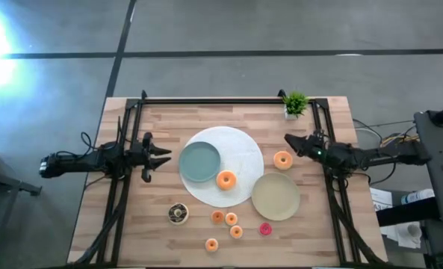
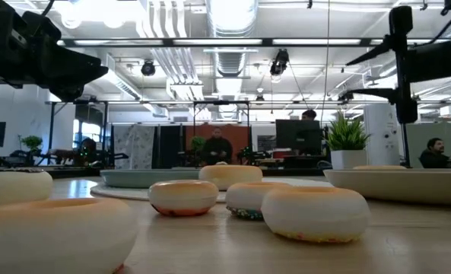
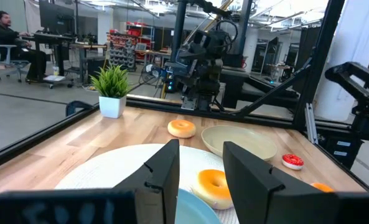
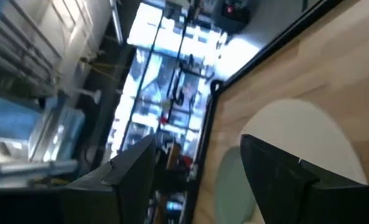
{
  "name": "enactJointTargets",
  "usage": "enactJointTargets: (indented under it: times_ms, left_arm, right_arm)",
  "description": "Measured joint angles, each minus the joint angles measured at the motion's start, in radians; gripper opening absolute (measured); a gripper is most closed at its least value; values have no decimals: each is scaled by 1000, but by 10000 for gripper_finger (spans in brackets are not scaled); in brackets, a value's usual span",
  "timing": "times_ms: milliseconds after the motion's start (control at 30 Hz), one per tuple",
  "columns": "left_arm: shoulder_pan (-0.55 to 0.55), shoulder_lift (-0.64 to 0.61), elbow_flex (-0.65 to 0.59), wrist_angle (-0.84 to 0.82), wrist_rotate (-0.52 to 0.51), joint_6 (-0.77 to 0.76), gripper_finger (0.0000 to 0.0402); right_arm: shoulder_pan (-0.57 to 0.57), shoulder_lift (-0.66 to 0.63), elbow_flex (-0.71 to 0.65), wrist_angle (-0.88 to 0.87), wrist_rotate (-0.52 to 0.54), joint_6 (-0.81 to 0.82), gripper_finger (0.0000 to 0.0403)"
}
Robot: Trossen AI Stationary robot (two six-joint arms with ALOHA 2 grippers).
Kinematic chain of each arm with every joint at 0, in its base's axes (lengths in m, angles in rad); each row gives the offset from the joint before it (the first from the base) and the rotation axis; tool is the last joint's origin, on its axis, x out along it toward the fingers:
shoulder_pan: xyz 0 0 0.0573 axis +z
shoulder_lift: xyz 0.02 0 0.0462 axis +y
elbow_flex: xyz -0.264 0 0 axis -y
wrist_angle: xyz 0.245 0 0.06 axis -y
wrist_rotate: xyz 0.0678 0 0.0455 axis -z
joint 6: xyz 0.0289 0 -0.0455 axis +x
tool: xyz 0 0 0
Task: Pick & Place donuts
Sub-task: Put the big pink donut on the blue plate
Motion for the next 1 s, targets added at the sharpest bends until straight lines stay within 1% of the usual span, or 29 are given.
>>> enactJointTargets:
  times_ms: [67,133,200,267,400,533,700,767,867,1000]
  left_arm:
    - [0,0,0,0,0,0,98]
    - [0,0,0,0,0,0,98]
    - [0,0,0,0,0,0,98]
    - [0,0,0,0,0,0,98]
    - [0,0,0,0,0,0,98]
    - [0,0,0,0,0,0,98]
    - [0,0,0,0,0,0,98]
    - [0,0,0,0,0,0,98]
    - [0,0,0,0,0,0,98]
    - [0,0,0,0,0,0,98]
  right_arm:
    - [0,50,35,-19,-80,20,226]
    - [0,101,78,-73,-165,25,226]
    - [0,164,134,-165,-240,24,226]
    - [0,230,200,-318,-286,47,226]
    - [0,376,357,-692,-301,113,226]
    - [-1,531,509,-925,-307,95,226]
    - [-4,723,660,-1029,-336,-39,226]
    - [-18,802,704,-1048,-357,-55,226]
    - [-64,922,734,-1106,-439,-28,226]
    - [-110,1053,753,-1106,-553,-39,226]
